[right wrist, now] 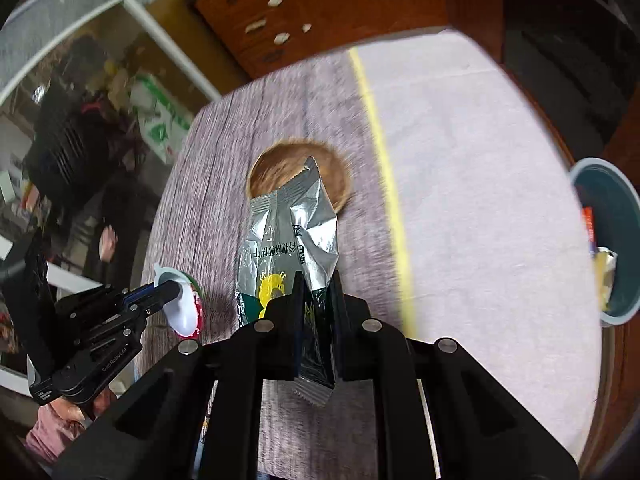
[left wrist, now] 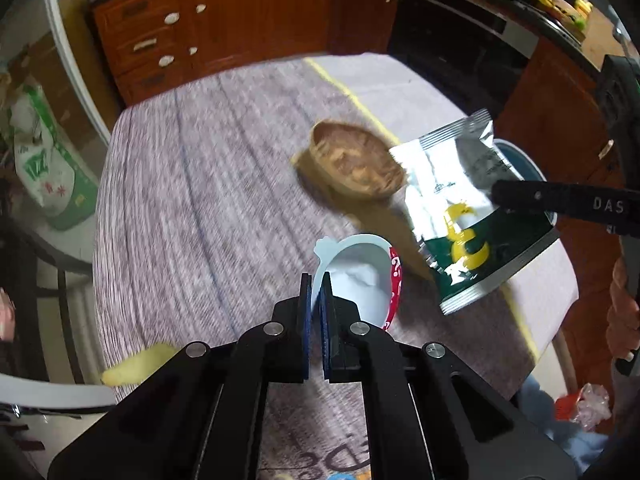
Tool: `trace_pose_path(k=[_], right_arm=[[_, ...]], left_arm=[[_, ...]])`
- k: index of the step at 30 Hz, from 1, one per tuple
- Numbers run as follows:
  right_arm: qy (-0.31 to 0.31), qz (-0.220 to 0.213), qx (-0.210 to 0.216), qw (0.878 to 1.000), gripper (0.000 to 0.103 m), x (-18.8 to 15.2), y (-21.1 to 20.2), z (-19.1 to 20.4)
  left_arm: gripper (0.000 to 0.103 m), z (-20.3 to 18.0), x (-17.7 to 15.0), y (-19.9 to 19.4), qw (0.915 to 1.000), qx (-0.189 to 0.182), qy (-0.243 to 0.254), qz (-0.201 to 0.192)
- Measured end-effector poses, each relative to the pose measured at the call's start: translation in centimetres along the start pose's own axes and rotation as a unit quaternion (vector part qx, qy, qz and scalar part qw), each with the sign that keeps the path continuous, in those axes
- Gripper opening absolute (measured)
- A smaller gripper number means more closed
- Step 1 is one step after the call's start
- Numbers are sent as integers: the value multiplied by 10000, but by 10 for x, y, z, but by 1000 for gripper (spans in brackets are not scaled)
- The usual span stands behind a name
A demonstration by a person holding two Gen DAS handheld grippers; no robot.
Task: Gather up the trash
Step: 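Carry the yogurt cup in the left tool while the right tool carries the wrapper to the bin, then open both tools over the bin to drop the cup and wrapper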
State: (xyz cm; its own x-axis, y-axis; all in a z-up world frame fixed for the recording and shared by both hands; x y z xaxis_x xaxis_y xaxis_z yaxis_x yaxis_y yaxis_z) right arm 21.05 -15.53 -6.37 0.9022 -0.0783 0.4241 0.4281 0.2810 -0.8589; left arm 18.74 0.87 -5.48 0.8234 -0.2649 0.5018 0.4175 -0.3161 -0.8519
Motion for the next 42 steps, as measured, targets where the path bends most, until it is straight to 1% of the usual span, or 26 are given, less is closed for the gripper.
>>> trace_pose_path(k=[5,10,13,18,21,25,30,36,42], right_arm=[[410,-356,-117,9985,11,10,-32,-46],[827,-687,-296,9938,11,13,-64,-104],[1087,-909,-460,9888,11,13,-85,-145],[1540,-1206,-776,9776,11,10,-114,-212],[1757,-1294,-896,9718,11,3,-124,-245],[1979,-1308,-1095,9653,11,-4,-129,-285],[2237,-1138,-1221,9603,12,-12,-117,-324],[2380,-938,-1326,9576,12,-18,-103,-350],[2450,-774,-1417,9560,12,-18,-92,-366]], left_arm=[[4,-36,27,4,9996,-69,251,-87],[4,-89,56,16,9978,-270,585,-121],[4,-124,69,24,9956,-428,819,-129],[5,-188,92,52,9902,-683,1220,-18],[5,-225,104,70,9863,-806,1440,81],[5,-261,117,97,9815,-891,1675,242],[5,-298,129,134,9771,-932,1857,468],[5,-330,141,175,9730,-955,1982,692],[5,-341,148,205,9709,-996,2005,856]])
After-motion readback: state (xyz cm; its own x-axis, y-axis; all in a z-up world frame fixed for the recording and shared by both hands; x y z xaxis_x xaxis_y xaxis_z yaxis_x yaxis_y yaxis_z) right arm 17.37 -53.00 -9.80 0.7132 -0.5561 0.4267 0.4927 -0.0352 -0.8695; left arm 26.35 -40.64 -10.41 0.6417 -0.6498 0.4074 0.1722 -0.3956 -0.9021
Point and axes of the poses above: each gripper's, at about its wrist camera, not at the fingertips, and y roughly the way its jaws point, z to its left, x to its top, the point moved 4 cm from there along y, roughly the way its jaws point, and after that the axes turned 7 degrees about -x, right-handed, at the moved point
